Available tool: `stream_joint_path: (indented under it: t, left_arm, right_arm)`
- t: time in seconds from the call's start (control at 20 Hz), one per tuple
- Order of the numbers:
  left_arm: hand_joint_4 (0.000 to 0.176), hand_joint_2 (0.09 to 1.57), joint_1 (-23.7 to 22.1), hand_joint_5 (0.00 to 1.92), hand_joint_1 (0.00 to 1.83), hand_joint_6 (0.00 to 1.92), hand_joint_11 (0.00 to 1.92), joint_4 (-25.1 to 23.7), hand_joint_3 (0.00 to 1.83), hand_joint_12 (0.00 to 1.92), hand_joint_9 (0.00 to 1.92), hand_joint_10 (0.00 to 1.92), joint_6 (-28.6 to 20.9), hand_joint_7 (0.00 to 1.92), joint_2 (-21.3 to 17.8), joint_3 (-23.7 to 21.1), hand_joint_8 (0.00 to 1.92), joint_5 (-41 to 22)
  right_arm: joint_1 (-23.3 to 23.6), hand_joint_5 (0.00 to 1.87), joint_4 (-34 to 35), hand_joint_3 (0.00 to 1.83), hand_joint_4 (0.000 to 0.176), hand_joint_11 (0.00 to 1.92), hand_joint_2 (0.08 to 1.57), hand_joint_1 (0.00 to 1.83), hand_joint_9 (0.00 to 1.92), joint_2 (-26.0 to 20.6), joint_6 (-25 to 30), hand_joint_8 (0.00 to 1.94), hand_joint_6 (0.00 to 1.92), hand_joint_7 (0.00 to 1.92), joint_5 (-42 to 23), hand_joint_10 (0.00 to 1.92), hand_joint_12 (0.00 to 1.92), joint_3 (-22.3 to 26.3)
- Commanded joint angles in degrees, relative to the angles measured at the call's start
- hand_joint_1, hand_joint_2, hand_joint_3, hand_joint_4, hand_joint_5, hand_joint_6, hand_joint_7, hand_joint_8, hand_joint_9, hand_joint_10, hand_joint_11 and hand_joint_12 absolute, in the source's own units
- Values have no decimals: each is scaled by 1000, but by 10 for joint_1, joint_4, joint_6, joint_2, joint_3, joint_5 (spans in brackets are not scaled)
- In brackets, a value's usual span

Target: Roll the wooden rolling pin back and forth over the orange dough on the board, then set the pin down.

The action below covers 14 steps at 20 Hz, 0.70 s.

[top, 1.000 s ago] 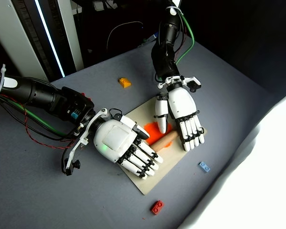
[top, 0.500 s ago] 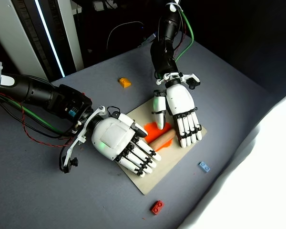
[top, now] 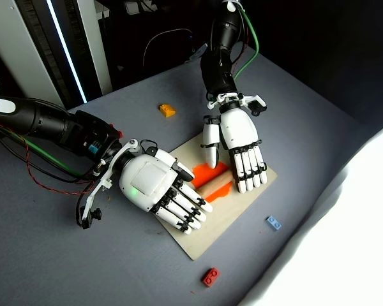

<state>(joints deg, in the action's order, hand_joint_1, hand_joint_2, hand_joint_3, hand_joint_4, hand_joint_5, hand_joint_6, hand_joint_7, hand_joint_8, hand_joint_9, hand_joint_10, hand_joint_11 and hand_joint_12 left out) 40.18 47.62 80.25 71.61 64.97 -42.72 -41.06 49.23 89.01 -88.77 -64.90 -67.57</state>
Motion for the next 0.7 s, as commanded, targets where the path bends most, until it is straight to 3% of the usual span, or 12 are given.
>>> stream_joint_path:
  t: [0.0,0.65]
  left_arm:
    - [0,1550,8,159,0,7,16,2,0,10,152,9,-2,183,-4,0,7,-17]
    - [0,1553,21,155,0,1,6,2,1,18,146,2,-2,178,-34,-36,1,-17]
  right_arm:
    - [-8,388,-16,0,0,0,1569,0,470,0,-2,2,2,454,-19,9,1043,3]
    - [-1,372,-33,1,0,0,1569,0,469,-11,3,7,7,444,-24,4,1024,18]
